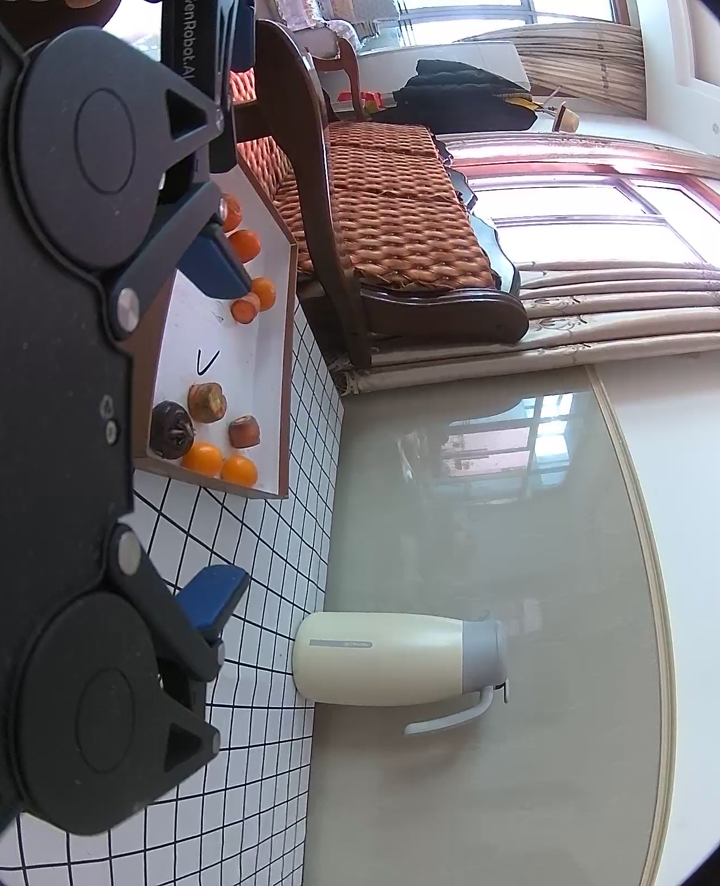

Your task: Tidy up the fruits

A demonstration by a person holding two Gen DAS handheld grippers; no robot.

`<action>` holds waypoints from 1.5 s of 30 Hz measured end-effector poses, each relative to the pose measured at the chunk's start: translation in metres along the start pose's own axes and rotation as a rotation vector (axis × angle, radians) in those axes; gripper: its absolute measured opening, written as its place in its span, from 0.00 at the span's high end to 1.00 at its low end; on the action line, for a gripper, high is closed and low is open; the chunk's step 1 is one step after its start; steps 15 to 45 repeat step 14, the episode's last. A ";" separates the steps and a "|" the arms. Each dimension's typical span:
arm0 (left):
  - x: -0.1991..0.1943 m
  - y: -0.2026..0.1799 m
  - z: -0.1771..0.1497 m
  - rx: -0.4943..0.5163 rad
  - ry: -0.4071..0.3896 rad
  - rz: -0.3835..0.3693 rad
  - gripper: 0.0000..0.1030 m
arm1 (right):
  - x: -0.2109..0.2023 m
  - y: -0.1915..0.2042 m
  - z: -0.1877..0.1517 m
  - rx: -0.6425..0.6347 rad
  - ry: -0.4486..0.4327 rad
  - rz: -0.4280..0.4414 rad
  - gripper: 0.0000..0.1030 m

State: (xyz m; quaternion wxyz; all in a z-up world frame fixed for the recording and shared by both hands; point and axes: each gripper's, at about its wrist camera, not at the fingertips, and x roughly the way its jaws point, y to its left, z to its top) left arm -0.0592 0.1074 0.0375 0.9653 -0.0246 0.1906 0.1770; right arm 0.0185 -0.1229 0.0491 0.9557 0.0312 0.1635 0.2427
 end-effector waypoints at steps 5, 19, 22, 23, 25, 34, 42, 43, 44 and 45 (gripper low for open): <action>0.000 0.000 0.000 -0.003 0.000 -0.001 0.00 | 0.000 0.001 -0.002 0.003 0.004 0.001 0.06; 0.001 0.001 -0.003 -0.016 -0.015 -0.029 0.00 | -0.001 0.002 -0.003 0.000 0.005 0.005 0.06; 0.001 0.001 -0.003 -0.016 -0.015 -0.029 0.00 | -0.001 0.002 -0.003 0.000 0.005 0.005 0.06; 0.001 0.001 -0.003 -0.016 -0.015 -0.029 0.00 | -0.001 0.002 -0.003 0.000 0.005 0.005 0.06; 0.001 0.001 -0.003 -0.016 -0.015 -0.029 0.00 | -0.001 0.002 -0.003 0.000 0.005 0.005 0.06; 0.001 0.001 -0.003 -0.016 -0.015 -0.029 0.00 | -0.001 0.002 -0.003 0.000 0.005 0.005 0.06; 0.001 0.001 -0.003 -0.016 -0.015 -0.029 0.00 | -0.001 0.002 -0.003 0.000 0.005 0.005 0.06; 0.001 0.001 -0.003 -0.016 -0.015 -0.029 0.00 | -0.001 0.002 -0.003 0.000 0.005 0.005 0.06; 0.001 0.001 -0.003 -0.016 -0.015 -0.029 0.00 | -0.001 0.002 -0.003 0.000 0.005 0.005 0.06; 0.001 0.001 -0.003 -0.016 -0.015 -0.029 0.00 | -0.001 0.002 -0.003 0.000 0.005 0.005 0.06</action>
